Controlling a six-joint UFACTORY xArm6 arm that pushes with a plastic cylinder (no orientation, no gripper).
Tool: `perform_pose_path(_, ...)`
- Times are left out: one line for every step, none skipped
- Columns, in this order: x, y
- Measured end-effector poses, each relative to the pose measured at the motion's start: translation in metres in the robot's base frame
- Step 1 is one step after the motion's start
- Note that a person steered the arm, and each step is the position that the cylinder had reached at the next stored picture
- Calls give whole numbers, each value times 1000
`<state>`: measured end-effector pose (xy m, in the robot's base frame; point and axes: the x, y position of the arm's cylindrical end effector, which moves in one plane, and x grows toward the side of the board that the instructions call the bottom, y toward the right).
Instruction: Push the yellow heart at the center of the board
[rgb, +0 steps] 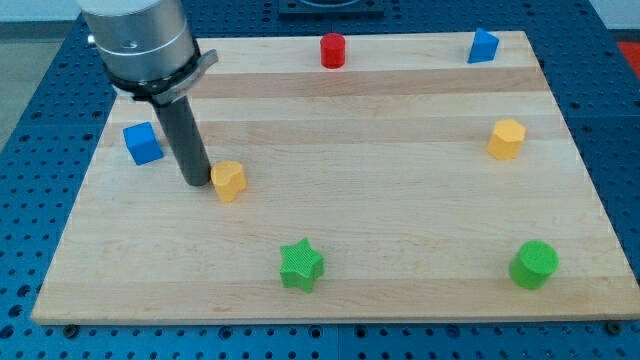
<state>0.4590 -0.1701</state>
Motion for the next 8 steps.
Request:
perform_pose_path(12,-33)
perform_pose_path(31,-32)
perform_pose_path(34,-9)
perform_pose_path(34,32)
perform_pose_path(29,75)
perform_pose_path(13,80)
perform_pose_path(12,24)
perform_pose_path(7,0)
